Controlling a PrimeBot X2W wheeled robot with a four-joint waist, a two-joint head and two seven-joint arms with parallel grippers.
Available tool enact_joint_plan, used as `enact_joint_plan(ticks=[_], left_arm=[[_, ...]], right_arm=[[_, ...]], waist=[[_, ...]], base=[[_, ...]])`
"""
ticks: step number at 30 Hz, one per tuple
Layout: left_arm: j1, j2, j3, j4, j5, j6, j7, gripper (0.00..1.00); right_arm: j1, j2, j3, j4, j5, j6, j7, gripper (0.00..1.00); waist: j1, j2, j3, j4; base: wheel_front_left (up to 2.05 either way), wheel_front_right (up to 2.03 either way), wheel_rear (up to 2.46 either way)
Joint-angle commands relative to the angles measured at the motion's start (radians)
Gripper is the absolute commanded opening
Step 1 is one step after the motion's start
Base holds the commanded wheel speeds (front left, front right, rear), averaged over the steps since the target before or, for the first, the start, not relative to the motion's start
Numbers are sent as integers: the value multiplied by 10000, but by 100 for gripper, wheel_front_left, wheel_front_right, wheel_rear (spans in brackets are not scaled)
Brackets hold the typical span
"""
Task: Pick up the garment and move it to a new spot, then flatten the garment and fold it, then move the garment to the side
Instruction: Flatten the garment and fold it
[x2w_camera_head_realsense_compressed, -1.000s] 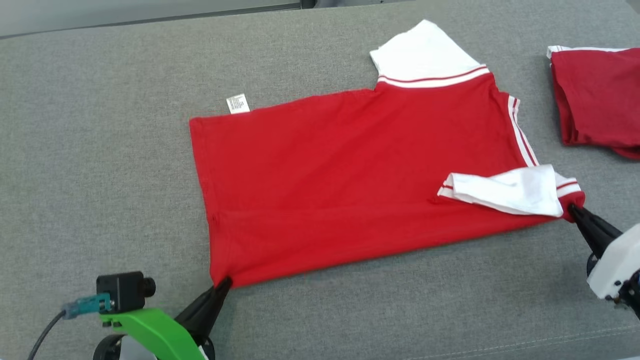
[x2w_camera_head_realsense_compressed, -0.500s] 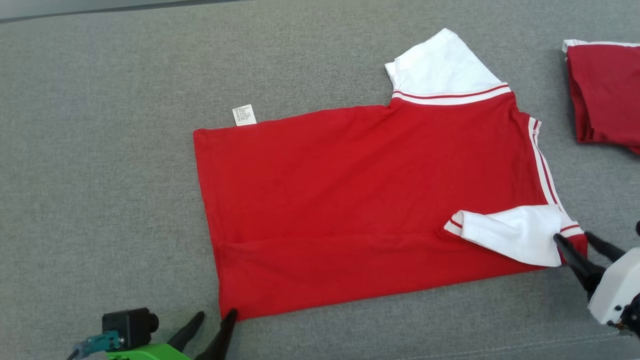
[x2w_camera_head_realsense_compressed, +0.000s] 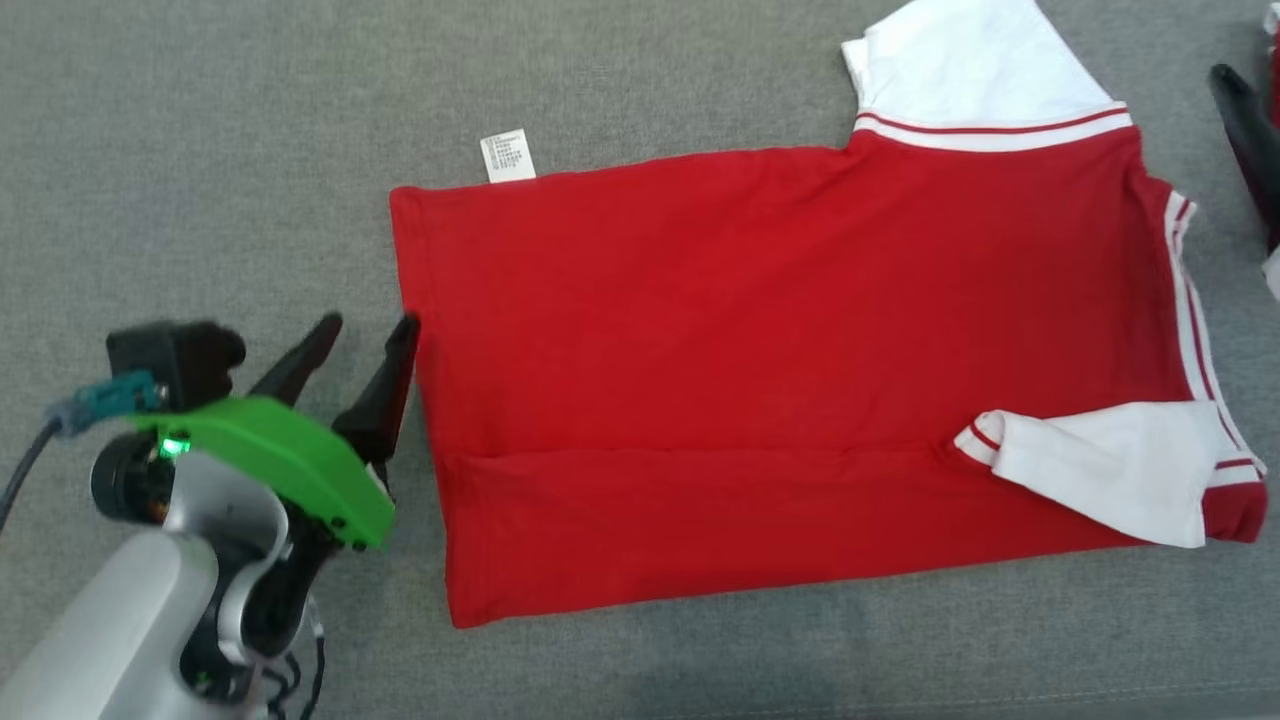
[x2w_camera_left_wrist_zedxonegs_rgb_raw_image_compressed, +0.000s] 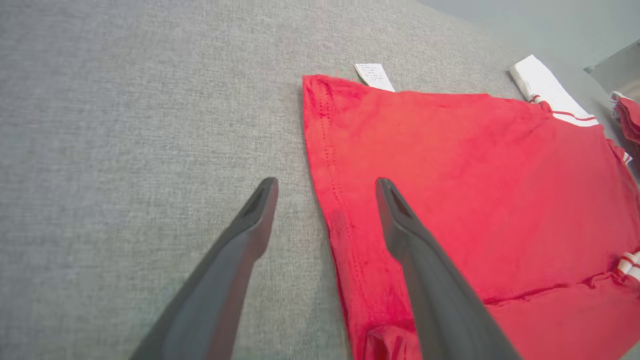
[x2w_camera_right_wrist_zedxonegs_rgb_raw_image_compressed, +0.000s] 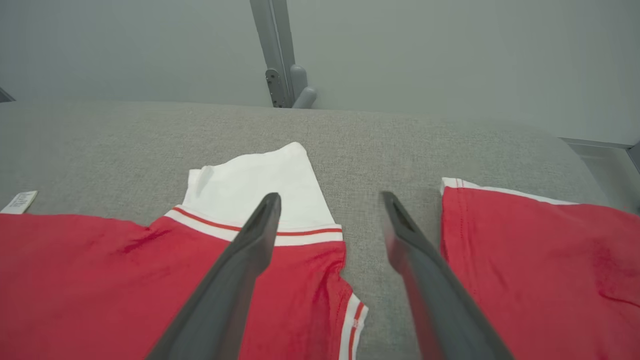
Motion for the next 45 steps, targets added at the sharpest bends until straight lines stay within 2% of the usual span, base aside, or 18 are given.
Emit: enact_joint_plan(ticks=[1,7,13,22,28,29,30,31,32,34,37,45], left_arm=[[-731,-153,-93,325,173,-146,113,100],[-2886,-1076,-511,1913,406,-816,347,100],[-3832,-1844,-892,3004,246,-1465,332,100],[-4120,-2542,-1058,3499,-482,-2202,556,100],[-4317,-2559,-1044,3663,-480,-2264,587,100],[-4353,-2584,-1047,3716,-484,-2289,572,100],[-4393,-2614,-1050,3781,-506,-2301,562,100],[-4419,-2661,-1027,3868,-555,-2316,515,91],[-4397,-2785,-907,3956,-733,-2326,454,0],[-4379,-2764,-1006,4100,-802,-2500,598,0],[-4335,-2707,-890,4176,-742,-2539,338,0],[-3815,-2348,-441,4070,-848,-2479,-302,0]], right_arm=[[-528,-9,182,440,-350,-9,-26,100],[-2802,34,745,2446,-1082,-9,-217,100],[-4074,103,1231,4003,-1398,-9,-225,100],[-4220,191,1766,5222,-1161,-7,-503,100],[-4152,162,1917,5510,-980,-13,-562,100],[-4127,173,1975,5571,-930,-17,-533,81],[-4103,191,2026,5614,-896,-17,-546,48],[-4081,221,2084,5657,-833,-17,-581,0],[-4058,281,2127,5703,-732,-17,-645,0],[-4050,392,2192,5727,-573,-15,-879,0],[-4096,407,2282,5671,-408,-15,-1397,0],[-3873,499,2538,5160,281,-13,-3203,0]], waist=[[0,37,1049,718],[0,37,1908,1428],[0,37,2236,1825],[0,37,2198,1797],[0,37,2156,1623],[0,37,2150,1587],[0,37,2139,1552],[0,37,2116,1514],[0,37,2084,1474],[0,37,2000,1377],[0,37,1838,1249],[0,37,906,723]], base=[[0,0,0],[0,0,0],[0,0,0],[0,0,0],[0,0,0],[0,0,0],[0,0,0],[0,0,0],[0,0,0],[0,0,0],[0,0,0],[0,0,0]])
